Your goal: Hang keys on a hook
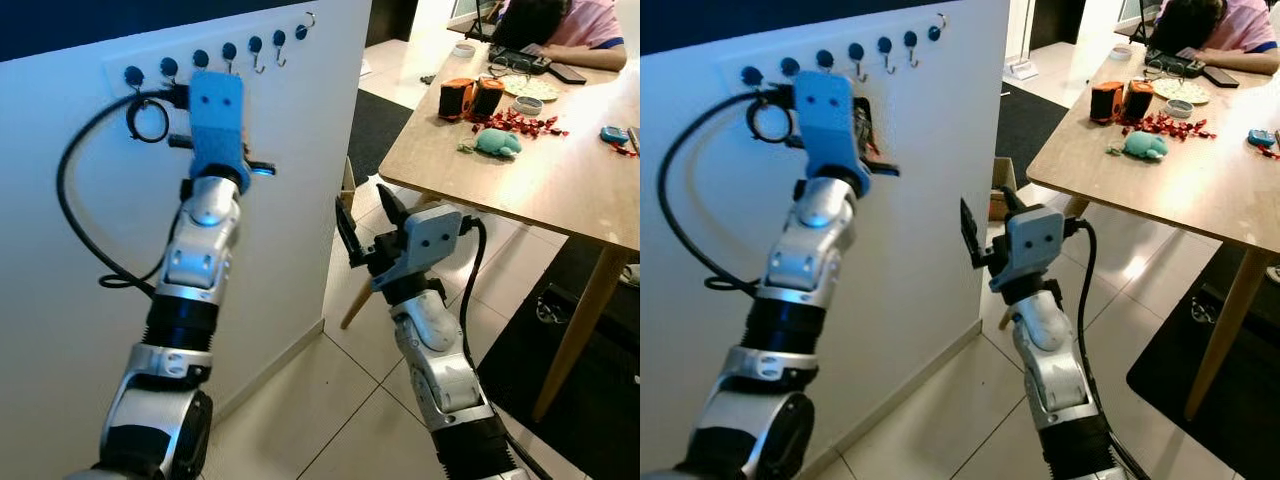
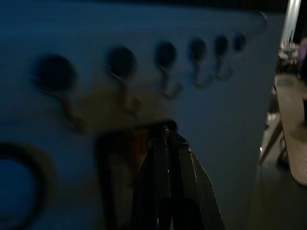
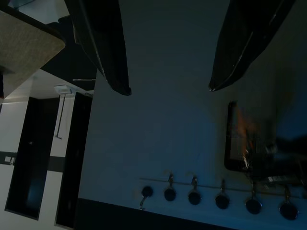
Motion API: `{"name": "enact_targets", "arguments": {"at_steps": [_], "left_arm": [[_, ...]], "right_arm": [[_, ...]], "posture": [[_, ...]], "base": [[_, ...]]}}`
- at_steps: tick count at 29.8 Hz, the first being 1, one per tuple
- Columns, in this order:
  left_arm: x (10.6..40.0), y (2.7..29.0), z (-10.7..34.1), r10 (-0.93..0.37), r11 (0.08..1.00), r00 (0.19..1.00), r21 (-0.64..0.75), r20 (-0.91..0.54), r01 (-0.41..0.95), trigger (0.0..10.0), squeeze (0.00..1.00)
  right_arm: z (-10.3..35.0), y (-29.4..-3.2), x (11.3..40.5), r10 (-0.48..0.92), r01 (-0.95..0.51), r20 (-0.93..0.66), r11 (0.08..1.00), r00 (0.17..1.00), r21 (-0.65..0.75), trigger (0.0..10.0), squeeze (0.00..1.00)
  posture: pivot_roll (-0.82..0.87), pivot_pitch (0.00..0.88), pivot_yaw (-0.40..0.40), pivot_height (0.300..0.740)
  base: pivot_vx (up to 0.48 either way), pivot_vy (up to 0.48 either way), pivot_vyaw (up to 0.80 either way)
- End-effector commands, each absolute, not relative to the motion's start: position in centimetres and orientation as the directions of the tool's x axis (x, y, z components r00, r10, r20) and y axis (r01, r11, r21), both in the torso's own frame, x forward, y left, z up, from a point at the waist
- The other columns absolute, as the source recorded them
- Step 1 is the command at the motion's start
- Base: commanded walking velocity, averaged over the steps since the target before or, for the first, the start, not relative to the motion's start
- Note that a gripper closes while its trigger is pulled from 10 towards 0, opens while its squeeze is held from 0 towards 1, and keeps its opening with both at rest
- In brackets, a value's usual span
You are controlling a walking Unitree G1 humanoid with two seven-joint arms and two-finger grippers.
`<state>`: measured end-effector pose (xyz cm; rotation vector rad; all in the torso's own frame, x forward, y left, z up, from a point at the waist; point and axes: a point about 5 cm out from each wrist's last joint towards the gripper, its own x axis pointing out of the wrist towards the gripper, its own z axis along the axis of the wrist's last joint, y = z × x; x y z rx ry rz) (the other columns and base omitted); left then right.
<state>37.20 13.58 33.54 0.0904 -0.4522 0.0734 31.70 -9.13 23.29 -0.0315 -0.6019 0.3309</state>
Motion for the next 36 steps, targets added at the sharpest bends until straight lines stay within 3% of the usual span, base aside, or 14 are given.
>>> {"name": "enact_targets", "arguments": {"at_steps": [1,16,29,31,32,36], "left_arm": [[36.9,14.8,34.8,0.075,0.992,0.867,0.048,0.492,-0.113,10.0,0.0],[36.3,17.6,36.0,0.117,0.985,0.825,0.044,0.553,-0.169,10.0,0.0],[36.2,17.7,35.0,0.107,0.986,0.845,0.055,0.524,-0.159,10.0,0.0],[36.2,17.5,34.6,0.092,0.989,0.855,0.055,0.511,-0.14,10.0,0.0],[35.5,16.5,34.8,0.027,1.0,0.846,0.0,0.532,-0.032,10.0,0.0],[34.7,15.4,35.2,-0.037,0.995,0.827,-0.057,0.56,0.084,10.0,0.0]], "right_arm": [[22.9,-9.3,31.5,0.315,-0.304,0.538,0.946,0.782,-0.113,10.0,0.0],[22.7,-9.2,31.6,0.329,-0.316,0.527,0.942,0.784,-0.117,10.0,0.0],[22.6,-9.2,31.5,0.33,-0.315,0.523,0.941,0.786,-0.121,10.0,0.0],[22.6,-9.2,31.6,0.332,-0.317,0.521,0.941,0.786,-0.122,10.0,0.0],[22.6,-9.1,31.6,0.336,-0.321,0.519,0.939,0.786,-0.123,10.0,0.0],[22.5,-9.0,31.6,0.34,-0.324,0.517,0.938,0.785,-0.123,10.0,0.0]], "posture": [[0.11,0.162,0.018,0.74],[0.11,0.16,0.005,0.74],[0.11,0.162,-0.001,0.74],[0.11,0.162,-0.002,0.74],[0.11,0.162,-0.004,0.74],[0.12,0.161,-0.006,0.74]], "base": [[0.0,0.0,0.0],[0.0,0.0,0.0],[0.0,0.0,0.0],[0.0,0.0,0.0],[0.0,0.0,0.0],[0.0,0.0,0.0]]}}
